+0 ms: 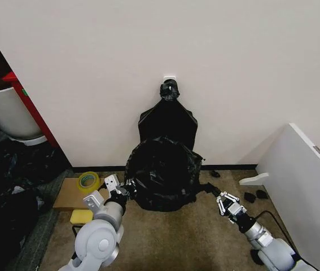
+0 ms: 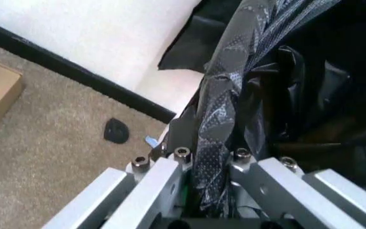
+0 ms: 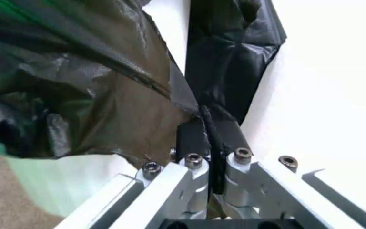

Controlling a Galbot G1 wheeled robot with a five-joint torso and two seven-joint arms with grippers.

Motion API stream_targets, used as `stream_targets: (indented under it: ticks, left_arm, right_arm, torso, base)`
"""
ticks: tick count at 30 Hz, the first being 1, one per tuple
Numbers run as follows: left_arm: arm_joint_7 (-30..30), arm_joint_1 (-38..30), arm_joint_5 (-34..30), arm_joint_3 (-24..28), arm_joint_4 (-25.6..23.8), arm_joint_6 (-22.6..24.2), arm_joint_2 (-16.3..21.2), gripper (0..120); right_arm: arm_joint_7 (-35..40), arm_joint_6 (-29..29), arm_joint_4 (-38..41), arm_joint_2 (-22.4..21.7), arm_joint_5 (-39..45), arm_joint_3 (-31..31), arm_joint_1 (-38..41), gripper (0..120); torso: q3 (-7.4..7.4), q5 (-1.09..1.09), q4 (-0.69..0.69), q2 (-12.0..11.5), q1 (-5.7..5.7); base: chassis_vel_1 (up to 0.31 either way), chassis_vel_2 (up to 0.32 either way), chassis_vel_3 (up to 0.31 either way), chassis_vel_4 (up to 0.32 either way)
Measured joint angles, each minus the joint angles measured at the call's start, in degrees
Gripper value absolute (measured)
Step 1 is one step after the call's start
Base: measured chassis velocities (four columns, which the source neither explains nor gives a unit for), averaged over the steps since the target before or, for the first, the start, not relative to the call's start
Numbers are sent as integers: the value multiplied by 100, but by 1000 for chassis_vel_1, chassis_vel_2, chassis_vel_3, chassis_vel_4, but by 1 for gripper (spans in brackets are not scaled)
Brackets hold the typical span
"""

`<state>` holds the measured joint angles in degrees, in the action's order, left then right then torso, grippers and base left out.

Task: Place the garbage bag over the trash bin.

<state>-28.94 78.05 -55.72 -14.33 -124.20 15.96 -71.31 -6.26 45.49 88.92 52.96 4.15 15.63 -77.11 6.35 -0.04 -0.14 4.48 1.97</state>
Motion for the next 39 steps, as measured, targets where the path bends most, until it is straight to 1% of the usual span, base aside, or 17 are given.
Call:
stream_targets:
  ticks: [6, 9, 12, 15, 16, 17, 18, 19, 22, 23, 25, 27, 28, 30, 31, 34, 39]
  left_arm:
    - [0, 34, 30, 18, -51, 19, -39, 0]
    - [2, 5, 20, -17, -34, -39, -43, 0]
    - [6, -19, 4, -37, -14, -69, -41, 0]
    - [37, -106, -31, -71, 96, -140, -55, 0]
    - [37, -106, -31, -71, 96, -140, -55, 0]
    - [60, -144, -36, -85, 170, -172, -64, 0]
    - [90, -232, -37, -121, 373, -223, -98, 0]
    - [90, -232, -37, -121, 373, -223, -98, 0]
    - [33, -350, -80, -139, 760, -224, -175, 0]
    - [-14, -359, -92, -102, 901, -184, -199, 0]
    - [-41, -348, -85, -48, 1000, -156, -216, 0]
    - [-68, -276, -14, 66, 1184, -126, -272, 0]
    - [-68, -276, -14, 66, 1184, -126, -272, 0]
    - [-77, -248, 17, 100, 1256, -96, -304, 0]
    - [-163, -222, 65, 145, 1335, 30, -357, 0]
    - [-422, -200, 33, 176, 1416, 282, -436, 0]
    - [-749, -141, -177, 172, 1432, 517, -588, 0]
  right_arm:
    - [125, 114, 4, 58, -52, -91, 8, 3]
    - [-105, 158, 52, 8, -110, -108, -102, 19]
    - [-158, 159, 60, -48, -210, -99, -166, 26]
    - [-578, 160, 48, -115, -160, 81, -249, 41]
    - [-578, 160, 48, -115, -160, 81, -249, 41]
    - [-868, 160, 67, -108, 48, 174, -263, 45]
    - [-1826, 160, 215, -32, 856, 454, -318, 51]
    - [-1826, 160, 215, -32, 856, 454, -318, 51]
    - [-3632, 168, 477, 226, 2608, 927, -368, 65]
    - [-3999, 173, 582, 338, 2979, 1058, -383, 68]
    - [-4064, 174, 663, 430, 3139, 1130, -390, 73]
    - [-3594, 174, 839, 648, 3045, 1196, -368, 85]
    - [-3594, 174, 839, 648, 3045, 1196, -368, 85]
    - [-2981, 174, 927, 764, 2642, 1197, -365, 89]
    - [-2447, 174, 995, 893, 2254, 1176, -364, 97]
    - [-2078, 174, 1059, 1107, 1849, 1127, -350, 100]
    - [-2036, 173, 1168, 1304, 1584, 1063, -367, 100]
  torso:
    - [0, 0, 0, 0, 0]
    - [0, 0, 0, 0, 0]
    - [0, 0, 0, 0, 0]
    - [0, 0, -1, 0, 0]
    - [0, 0, -1, 0, 0]
    - [0, 2, 0, 0, 0]
    - [0, 1, -1, 0, 0]
    - [0, 1, -1, 0, 0]
    - [0, -2, 0, 0, 0]
    - [0, 1, 0, 0, 0]
    - [0, 1, 0, 0, 0]
    - [0, -2, 0, 0, 0]
    - [0, -2, 0, 0, 0]
    - [0, 2, 1, 0, 0]
    - [0, 1, 1, 0, 0]
    - [0, -1, -1, 0, 0]
    - [-1, 1, 1, 0, 0]
  base:
    - [0, 0, 0, 0]
    - [0, 0, 0, 0]
    - [0, 0, 0, 0]
    - [0, 0, 0, 0]
    - [0, 0, 0, 0]
    - [0, 0, 0, 0]
    - [0, 0, 0, 0]
    - [0, 0, 0, 0]
    - [0, 0, 0, 0]
    - [0, 0, 0, 0]
    - [0, 0, 0, 0]
    - [0, 0, 0, 0]
    - [0, 0, 0, 0]
    - [0, 0, 0, 0]
    - [0, 0, 0, 0]
    - [0, 0, 0, 0]
    - [0, 0, 0, 0]
